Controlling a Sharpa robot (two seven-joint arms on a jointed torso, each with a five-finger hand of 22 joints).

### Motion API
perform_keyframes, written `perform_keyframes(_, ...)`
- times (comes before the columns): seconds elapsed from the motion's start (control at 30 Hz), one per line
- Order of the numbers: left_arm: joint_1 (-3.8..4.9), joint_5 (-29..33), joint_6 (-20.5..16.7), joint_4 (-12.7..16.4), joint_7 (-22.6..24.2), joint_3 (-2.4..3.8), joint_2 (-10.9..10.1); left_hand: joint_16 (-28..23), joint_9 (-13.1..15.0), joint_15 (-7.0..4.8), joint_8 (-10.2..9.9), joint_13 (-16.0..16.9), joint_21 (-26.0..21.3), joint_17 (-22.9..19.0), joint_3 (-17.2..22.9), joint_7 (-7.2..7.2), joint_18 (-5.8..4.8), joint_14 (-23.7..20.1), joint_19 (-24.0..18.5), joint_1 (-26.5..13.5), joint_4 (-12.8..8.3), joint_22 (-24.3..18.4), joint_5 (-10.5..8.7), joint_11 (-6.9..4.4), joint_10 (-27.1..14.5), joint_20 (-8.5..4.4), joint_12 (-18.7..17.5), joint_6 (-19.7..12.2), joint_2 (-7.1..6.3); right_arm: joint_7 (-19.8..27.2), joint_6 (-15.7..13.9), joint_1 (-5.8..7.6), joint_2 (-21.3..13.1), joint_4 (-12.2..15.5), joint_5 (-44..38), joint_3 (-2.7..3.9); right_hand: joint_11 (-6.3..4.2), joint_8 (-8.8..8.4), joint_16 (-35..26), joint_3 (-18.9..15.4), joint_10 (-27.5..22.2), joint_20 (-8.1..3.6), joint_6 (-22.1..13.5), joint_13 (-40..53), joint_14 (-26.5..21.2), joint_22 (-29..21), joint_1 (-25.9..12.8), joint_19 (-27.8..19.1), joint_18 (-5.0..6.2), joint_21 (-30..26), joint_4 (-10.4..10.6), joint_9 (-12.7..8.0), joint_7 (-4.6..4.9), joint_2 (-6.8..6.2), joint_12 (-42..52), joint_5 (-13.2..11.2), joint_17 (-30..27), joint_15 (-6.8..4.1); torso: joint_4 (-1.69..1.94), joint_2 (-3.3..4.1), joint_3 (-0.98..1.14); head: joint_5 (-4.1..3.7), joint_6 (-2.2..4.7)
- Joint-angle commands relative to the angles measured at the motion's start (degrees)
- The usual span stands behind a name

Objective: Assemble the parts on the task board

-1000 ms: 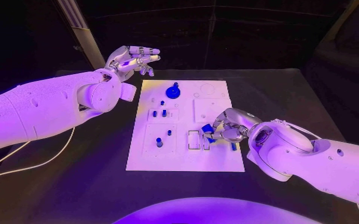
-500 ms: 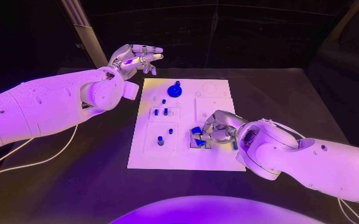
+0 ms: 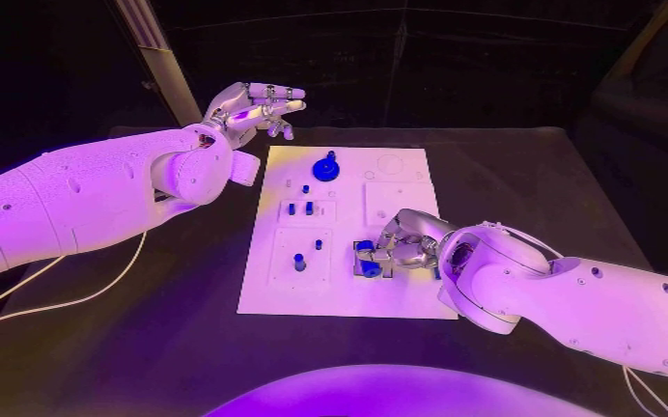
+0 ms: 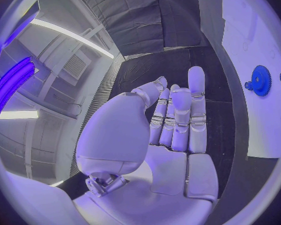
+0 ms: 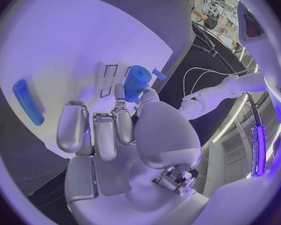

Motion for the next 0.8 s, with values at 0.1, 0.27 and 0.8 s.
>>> perform_keyframes(0.1,0.09,0.1,0.7,0.1,0.2,0.04,0.0,0.0,0.0,-0.08,0.2,-0.1,-0.3,-0.1,-0.3,-0.06,0.36,-0.3,-0.1,-0.2,0.0,-0.1,0.25,0.16,-0.4,0.19,0.3,-0.3,0.1,-0.5,-0.4,0.05,0.3,0.0,-3.2,-0.01,-0.23,0.19,-0.5,-3.0,-1.6,-0.22,-0.7,-0.2,4.1,-0.2,-4.2,0.1,-0.95,0.1,-0.1,0.9,0.24,-0.51,-3.2,-11.7,5.9,-0.21,-0.02,-0.02,0.03,-0.09,0.02)
perform_keyframes(0.27,0.09,0.1,0.7,0.1,0.1,0.04,-0.1,0.0,0.0,-0.08,0.2,-0.1,-0.3,-0.1,-0.3,-0.06,0.36,-0.3,-0.1,-0.2,0.0,-0.1,0.25,0.16,-0.4,0.19,0.3,-0.3,0.1,-0.2,-1.2,0.05,0.2,0.2,-4.7,-0.01,-0.04,0.16,-0.9,-4.2,-2.7,-0.05,-1.3,-2.3,4.0,-0.5,-8.1,-0.1,-0.88,-0.1,0.2,1.6,0.42,-2.28,-6.0,-18.1,5.4,-0.05,-0.1,-0.01,0.06,-0.05,-0.01)
perform_keyframes(0.8,0.08,0.1,0.8,0.0,0.1,0.03,-0.1,0.0,0.0,-0.07,0.2,-0.1,-0.3,-0.2,-0.3,-0.02,0.37,-0.3,-0.1,-0.2,0.0,-0.1,0.24,0.19,-0.5,0.19,0.4,-0.4,0.03,2.5,0.3,0.04,-1.0,1.2,-6.9,0.0,-0.5,1.78,-1.1,1.1,-2.6,-0.34,-0.6,-2.6,4.0,-0.4,5.3,-0.1,-0.88,-0.2,-7.0,3.9,-0.04,-3.92,-7.0,-11.6,5.3,-0.43,-0.09,-0.07,0.07,-0.18,-0.18)
